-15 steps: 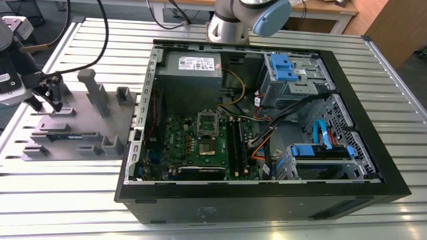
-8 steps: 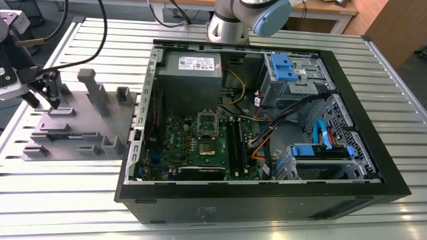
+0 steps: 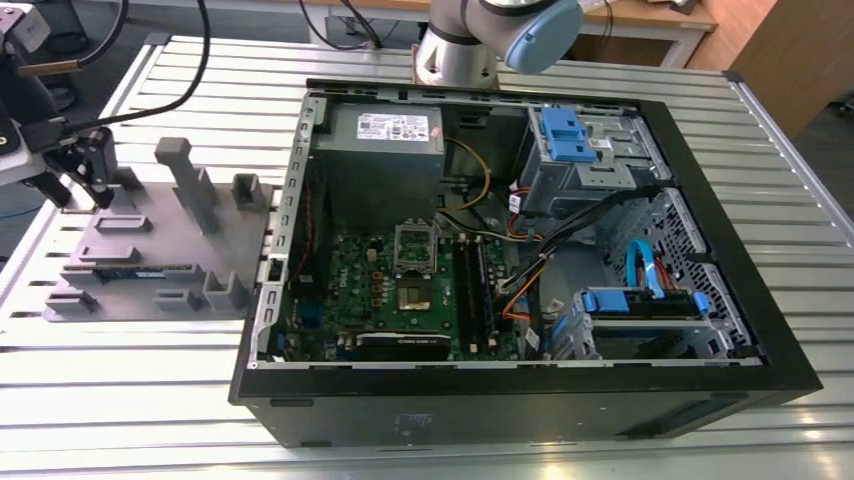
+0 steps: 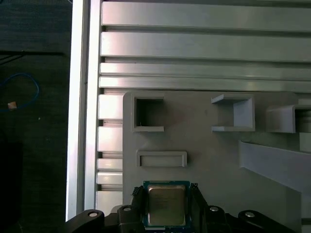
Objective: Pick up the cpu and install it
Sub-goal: 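Pick up the cpu and move it towards the insertion slot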
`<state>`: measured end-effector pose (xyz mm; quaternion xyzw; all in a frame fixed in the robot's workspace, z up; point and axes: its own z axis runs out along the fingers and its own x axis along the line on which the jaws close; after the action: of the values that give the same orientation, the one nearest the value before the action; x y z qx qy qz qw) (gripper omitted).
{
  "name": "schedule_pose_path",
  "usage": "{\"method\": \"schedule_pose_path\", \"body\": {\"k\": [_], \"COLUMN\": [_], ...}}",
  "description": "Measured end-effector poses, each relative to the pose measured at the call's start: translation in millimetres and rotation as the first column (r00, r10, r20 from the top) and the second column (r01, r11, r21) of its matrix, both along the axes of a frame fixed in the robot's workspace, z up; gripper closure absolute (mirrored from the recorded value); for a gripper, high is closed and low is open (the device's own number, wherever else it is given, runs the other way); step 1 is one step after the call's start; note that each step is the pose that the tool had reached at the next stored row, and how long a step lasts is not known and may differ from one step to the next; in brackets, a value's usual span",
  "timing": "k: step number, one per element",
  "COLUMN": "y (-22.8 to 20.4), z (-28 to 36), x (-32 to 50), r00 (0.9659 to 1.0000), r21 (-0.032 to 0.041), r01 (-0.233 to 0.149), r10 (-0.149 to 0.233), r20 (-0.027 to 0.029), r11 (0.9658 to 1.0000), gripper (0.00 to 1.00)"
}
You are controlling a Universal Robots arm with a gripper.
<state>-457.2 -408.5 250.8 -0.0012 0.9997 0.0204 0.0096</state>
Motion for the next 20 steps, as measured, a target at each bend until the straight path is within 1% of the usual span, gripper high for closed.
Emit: {"method": "schedule_pose_path", "body": {"k": [8, 11, 20], "y": [0.0, 0.0, 0.0], "z": [0.8, 3.7, 21.2], "x": [0.0, 0.0, 0.0], "r00": [1.0000, 1.0000, 1.0000], "r21": [-0.0004, -0.0005, -0.0005], "r01": [0.000, 0.000, 0.000], "r10": [0.000, 0.000, 0.000], "r20": [0.0000, -0.0001, 0.0000], "r11": [1.0000, 1.0000, 1.0000], "gripper": [0.53, 0.53, 0.53]}}
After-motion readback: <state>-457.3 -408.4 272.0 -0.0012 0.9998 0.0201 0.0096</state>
